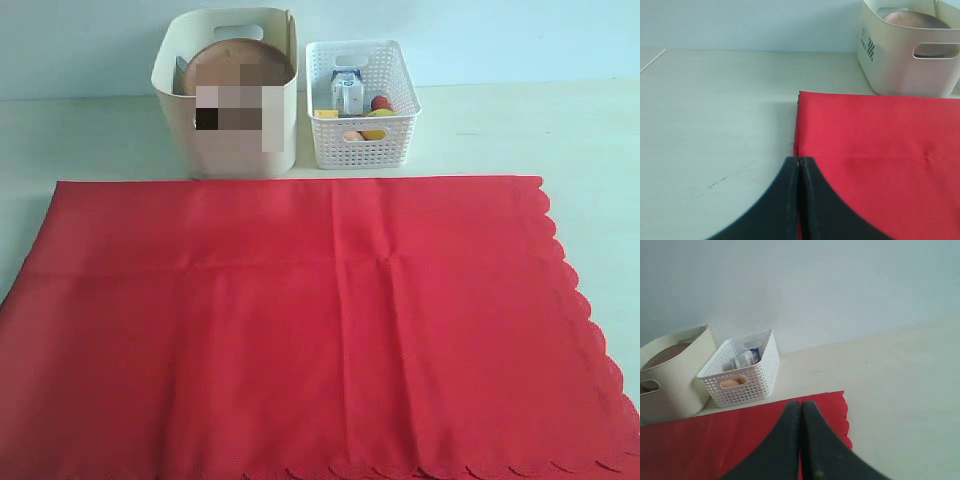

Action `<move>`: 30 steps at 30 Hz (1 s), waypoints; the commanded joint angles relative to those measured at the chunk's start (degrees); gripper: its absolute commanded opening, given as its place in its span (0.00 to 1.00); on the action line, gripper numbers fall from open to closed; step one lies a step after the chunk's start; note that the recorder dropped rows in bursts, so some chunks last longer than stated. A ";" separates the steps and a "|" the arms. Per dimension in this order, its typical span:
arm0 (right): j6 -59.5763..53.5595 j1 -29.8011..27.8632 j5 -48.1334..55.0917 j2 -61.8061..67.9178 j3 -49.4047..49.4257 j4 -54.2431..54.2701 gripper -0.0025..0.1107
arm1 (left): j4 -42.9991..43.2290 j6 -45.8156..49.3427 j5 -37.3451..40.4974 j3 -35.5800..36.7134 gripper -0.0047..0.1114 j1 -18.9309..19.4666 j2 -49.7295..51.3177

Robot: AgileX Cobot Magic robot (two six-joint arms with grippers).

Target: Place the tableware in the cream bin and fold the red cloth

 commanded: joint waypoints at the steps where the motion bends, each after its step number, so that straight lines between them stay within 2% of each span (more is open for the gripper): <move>1: -0.46 -0.21 2.47 -0.62 0.30 0.55 0.02 | -0.01 0.06 -0.75 0.15 0.04 0.12 -0.38; 24: -0.18 -0.21 2.47 -0.62 0.30 4.26 0.02 | -0.01 0.06 -0.75 0.15 0.04 0.12 -0.38; 30: -0.32 -0.21 2.47 -0.62 0.30 4.69 0.02 | 2.15 5.73 -0.52 0.15 0.04 0.12 -0.38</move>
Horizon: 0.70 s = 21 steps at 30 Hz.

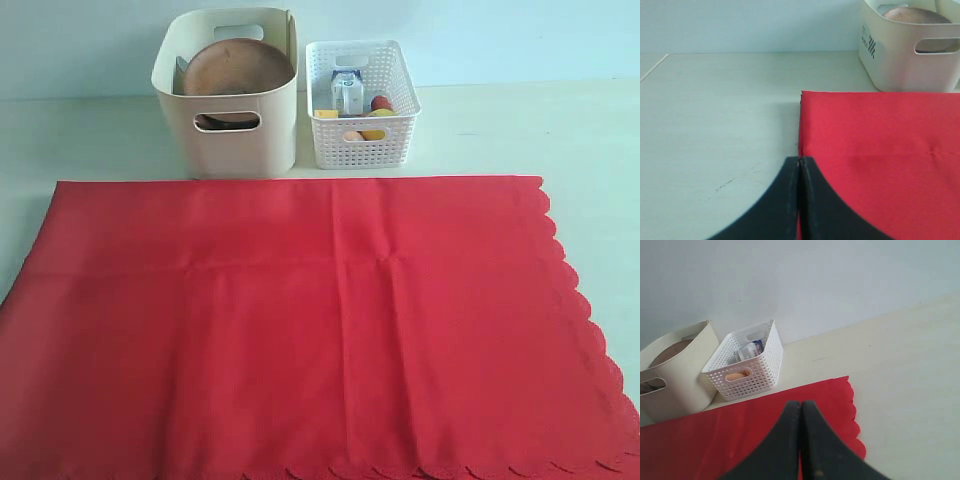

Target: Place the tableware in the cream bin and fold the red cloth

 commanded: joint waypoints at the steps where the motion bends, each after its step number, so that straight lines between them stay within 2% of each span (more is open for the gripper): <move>1: -0.32 -0.21 0.07 -0.25 0.30 0.64 0.02 | 1.07 3.88 -0.52 0.15 0.04 0.12 -0.38; 5: -0.32 -0.21 -0.03 -0.25 0.30 1.05 0.02 | 5.76 7.77 -1.49 0.15 0.04 0.12 -0.38; 7: -0.32 -0.21 -0.03 -0.25 0.30 1.05 0.02 | 8.07 7.14 -4.49 0.15 0.04 0.12 -0.38; 9: -0.32 -0.21 -0.03 -0.25 0.30 1.05 0.02 | 4.72 3.54 -8.84 0.15 0.04 0.02 -0.38; 13: -0.32 -0.21 -0.03 -0.25 0.30 1.05 0.02 | -7.47 -14.15 -17.66 0.15 0.04 0.02 -0.38; 14: -0.32 -0.21 -0.03 -0.25 0.30 1.05 0.02 | -7.58 -15.62 -18.80 0.15 0.04 0.02 -0.38; 16: -0.32 -0.21 -0.03 -0.25 0.30 1.05 0.02 | -7.78 -20.57 -26.53 0.15 0.04 0.02 -0.38; 17: -0.32 -0.21 -0.03 -0.25 0.30 1.05 0.02 | -7.78 -24.60 -33.27 0.15 0.04 0.02 -0.38; 19: -0.32 -0.21 -0.03 -0.25 0.30 1.05 0.02 | -10.62 -26.34 -39.58 0.15 0.04 0.02 -0.38; 20: -0.21 -0.21 -0.03 -0.25 0.30 1.05 0.02 | -12.90 -27.34 -39.33 0.15 0.04 0.02 -0.38; 21: -0.20 -0.21 -0.03 -0.25 0.30 1.05 0.02 | -19.96 -28.66 -38.50 0.15 0.04 0.02 -0.38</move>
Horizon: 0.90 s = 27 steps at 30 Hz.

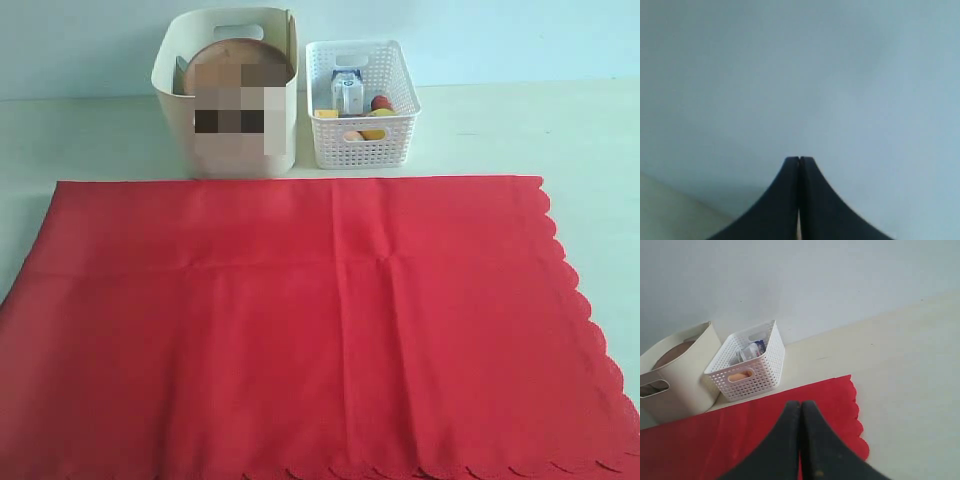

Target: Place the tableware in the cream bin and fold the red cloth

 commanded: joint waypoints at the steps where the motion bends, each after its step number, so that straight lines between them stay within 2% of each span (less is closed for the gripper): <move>1: -0.20 -0.21 -0.03 -0.25 0.30 0.00 0.02 | -15.64 -4.41 -3.12 0.03 0.04 0.02 -0.38; 5: -0.21 -0.21 -0.17 -0.25 0.30 0.00 0.02 | -16.90 -2.20 2.10 -0.32 0.04 0.02 -0.38; 8: -0.21 -0.21 -0.28 -0.25 0.30 0.00 0.02 | -16.77 9.94 10.11 -4.28 0.04 0.13 -0.32; 10: -0.21 -0.21 -0.28 -0.25 0.30 0.00 0.02 | -16.77 13.31 12.75 -6.01 0.04 0.13 1.54; 17: -0.21 -0.21 -0.39 -0.25 0.30 0.00 0.02 | -15.71 13.91 13.09 -7.98 0.04 0.13 7.74; 23: -0.21 -0.21 -1.08 -0.25 0.30 1.65 0.02 | -15.17 13.91 16.55 -11.00 0.04 0.13 18.54; 25: -0.21 -0.21 -1.08 -0.25 0.30 2.92 0.02 | -13.25 13.91 16.55 -12.83 0.04 0.13 23.47; 27: -0.21 -0.21 -1.08 -0.25 0.30 2.92 0.02 | -7.56 13.91 16.33 -15.09 0.04 0.13 28.98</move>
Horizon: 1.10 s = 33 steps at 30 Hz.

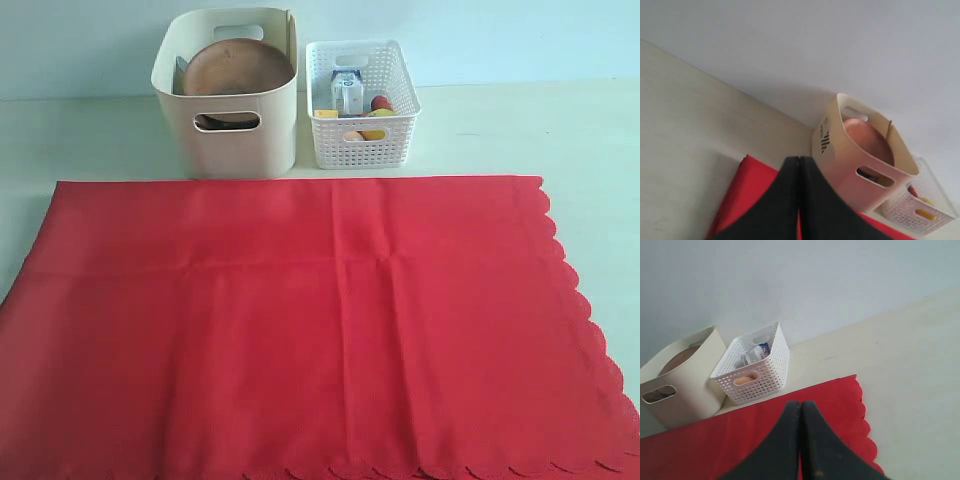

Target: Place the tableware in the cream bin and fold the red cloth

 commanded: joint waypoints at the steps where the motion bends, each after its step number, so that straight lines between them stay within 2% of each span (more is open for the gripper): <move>1: -0.21 -0.21 -0.86 -0.25 0.30 0.66 0.02 | 8.92 0.37 -0.35 -4.59 0.04 0.41 9.47; 9: -0.21 -0.21 -0.99 -0.25 0.30 0.81 0.02 | 12.25 3.22 1.48 -11.66 0.04 10.85 36.46; 12: -0.09 -0.21 -1.08 -0.25 0.30 0.78 0.02 | 12.25 3.22 2.19 -12.03 0.04 11.84 44.12; 17: -0.09 -0.21 -1.08 -0.25 0.30 0.78 0.02 | 12.25 3.22 1.15 -12.03 0.06 11.84 48.57; 20: -0.09 -0.21 -1.08 -0.25 0.30 0.78 0.02 | 11.47 3.01 0.16 -12.03 0.18 11.32 50.04; 24: -0.09 -0.21 -0.95 -0.25 0.30 0.78 0.02 | 10.84 3.01 -0.97 -12.94 0.44 9.27 52.94; 27: -0.09 -0.21 -0.95 -0.25 0.30 0.78 0.02 | 10.84 3.14 -1.75 -13.63 0.59 7.18 55.38; 33: -0.09 -0.21 -0.70 -0.25 0.30 0.78 0.02 | 10.84 3.26 -3.62 -14.03 0.73 3.26 61.01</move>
